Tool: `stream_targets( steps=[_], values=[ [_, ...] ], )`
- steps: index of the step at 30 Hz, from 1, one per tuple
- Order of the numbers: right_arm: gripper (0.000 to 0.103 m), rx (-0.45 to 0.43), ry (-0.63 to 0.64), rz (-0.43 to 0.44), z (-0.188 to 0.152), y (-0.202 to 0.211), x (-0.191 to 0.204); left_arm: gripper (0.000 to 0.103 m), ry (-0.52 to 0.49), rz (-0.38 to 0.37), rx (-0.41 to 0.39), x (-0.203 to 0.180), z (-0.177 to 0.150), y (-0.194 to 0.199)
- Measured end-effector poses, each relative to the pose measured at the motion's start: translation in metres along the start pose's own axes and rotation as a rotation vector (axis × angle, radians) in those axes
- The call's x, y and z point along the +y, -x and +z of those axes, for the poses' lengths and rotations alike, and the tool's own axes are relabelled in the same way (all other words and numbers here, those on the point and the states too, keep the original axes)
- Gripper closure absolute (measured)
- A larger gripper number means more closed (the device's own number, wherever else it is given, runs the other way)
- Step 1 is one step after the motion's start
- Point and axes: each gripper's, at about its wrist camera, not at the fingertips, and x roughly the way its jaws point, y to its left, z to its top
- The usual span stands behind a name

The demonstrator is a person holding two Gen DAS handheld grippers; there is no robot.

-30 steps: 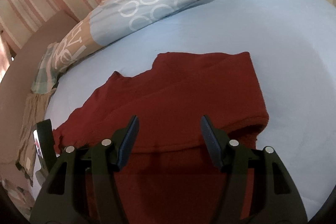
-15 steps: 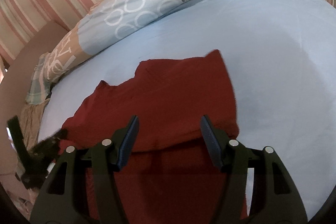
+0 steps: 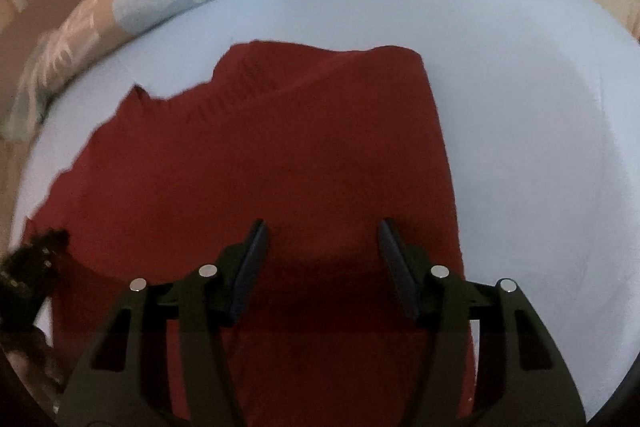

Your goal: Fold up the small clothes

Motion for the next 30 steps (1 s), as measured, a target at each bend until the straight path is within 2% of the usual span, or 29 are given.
stream_targets(
  steps=[2, 4, 8, 13, 19, 25, 26, 27, 28, 29, 30],
  values=[
    [0.044, -0.017, 0.014, 0.027, 0.000, 0.008, 0.004, 0.031, 0.025, -0.002, -0.012, 0.009, -0.001, 0.007],
    [0.044, -0.054, 0.016, 0.049, 0.000, 0.021, 0.010, 0.030, 0.052, -0.020, -0.028, 0.019, -0.002, 0.018],
    [0.039, -0.125, 0.045, 0.101, -0.002, 0.048, 0.035, 0.023, 0.065, -0.037, -0.038, 0.036, -0.006, 0.037],
    [0.037, -0.136, 0.083, 0.144, -0.009, 0.062, 0.061, 0.021, 0.089, -0.001, -0.065, 0.072, -0.025, 0.054],
    [0.037, -0.121, 0.130, 0.150, -0.004, 0.059, 0.095, 0.021, 0.176, -0.028, -0.010, 0.123, -0.045, 0.035],
    [0.037, -0.111, 0.138, 0.155, -0.005, 0.055, 0.106, 0.021, 0.102, -0.011, -0.021, 0.131, -0.065, 0.024],
    [0.037, -0.109, 0.134, 0.155, -0.005, 0.054, 0.106, 0.028, 0.093, -0.007, -0.020, 0.132, -0.068, 0.020],
    [0.037, -0.104, 0.131, 0.156, -0.006, 0.053, 0.107, 0.047, 0.089, -0.014, -0.001, 0.133, -0.070, 0.013],
    [0.037, -0.100, 0.130, 0.157, -0.007, 0.051, 0.106, 0.058, 0.092, -0.038, 0.021, 0.135, -0.071, 0.007],
    [0.037, -0.098, 0.131, 0.155, -0.007, 0.051, 0.107, 0.065, 0.098, -0.060, 0.042, 0.137, -0.073, 0.002],
    [0.037, -0.096, 0.132, 0.153, -0.007, 0.050, 0.106, 0.065, 0.103, -0.065, 0.045, 0.138, -0.074, -0.001]
  ],
)
